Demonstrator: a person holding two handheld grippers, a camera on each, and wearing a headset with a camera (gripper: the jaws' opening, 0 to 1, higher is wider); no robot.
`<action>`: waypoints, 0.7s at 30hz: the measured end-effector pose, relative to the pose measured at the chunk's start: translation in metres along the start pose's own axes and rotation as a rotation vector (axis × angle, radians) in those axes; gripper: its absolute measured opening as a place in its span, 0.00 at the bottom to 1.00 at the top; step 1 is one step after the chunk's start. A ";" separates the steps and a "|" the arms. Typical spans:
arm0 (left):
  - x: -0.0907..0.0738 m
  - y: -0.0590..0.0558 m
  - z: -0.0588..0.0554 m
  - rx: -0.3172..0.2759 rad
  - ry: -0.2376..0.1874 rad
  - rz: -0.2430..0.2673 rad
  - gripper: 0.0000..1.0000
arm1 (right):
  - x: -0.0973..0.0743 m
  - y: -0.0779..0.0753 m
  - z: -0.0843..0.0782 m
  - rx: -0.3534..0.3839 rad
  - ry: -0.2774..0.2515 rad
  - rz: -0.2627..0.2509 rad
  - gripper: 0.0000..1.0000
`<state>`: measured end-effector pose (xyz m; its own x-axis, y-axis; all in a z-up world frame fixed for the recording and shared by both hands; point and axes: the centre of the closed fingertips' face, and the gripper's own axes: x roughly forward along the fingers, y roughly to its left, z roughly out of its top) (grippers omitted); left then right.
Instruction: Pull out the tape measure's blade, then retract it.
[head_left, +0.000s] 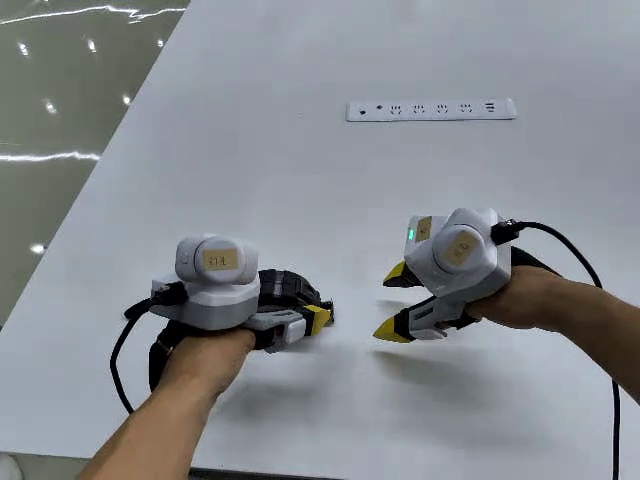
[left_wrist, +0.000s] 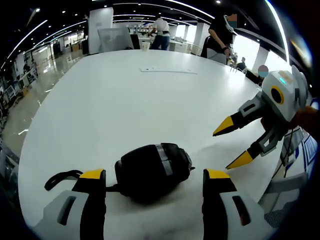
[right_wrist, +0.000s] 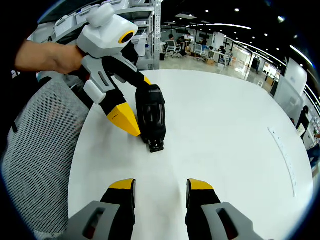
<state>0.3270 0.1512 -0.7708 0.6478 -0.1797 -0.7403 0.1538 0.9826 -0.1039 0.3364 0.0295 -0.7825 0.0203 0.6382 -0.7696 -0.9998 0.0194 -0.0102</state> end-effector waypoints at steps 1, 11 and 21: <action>0.000 0.000 0.000 0.001 0.002 -0.004 0.76 | -0.001 0.000 -0.001 0.005 -0.001 -0.003 0.38; -0.008 -0.002 0.000 0.052 -0.012 -0.051 0.79 | -0.017 0.002 -0.014 0.069 -0.018 -0.039 0.46; -0.016 0.005 -0.006 0.070 -0.034 -0.077 0.80 | -0.032 0.005 -0.027 0.143 -0.043 -0.089 0.53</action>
<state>0.3134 0.1594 -0.7632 0.6570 -0.2567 -0.7088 0.2547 0.9605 -0.1118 0.3307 -0.0118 -0.7755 0.1117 0.6612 -0.7419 -0.9828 0.1841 0.0161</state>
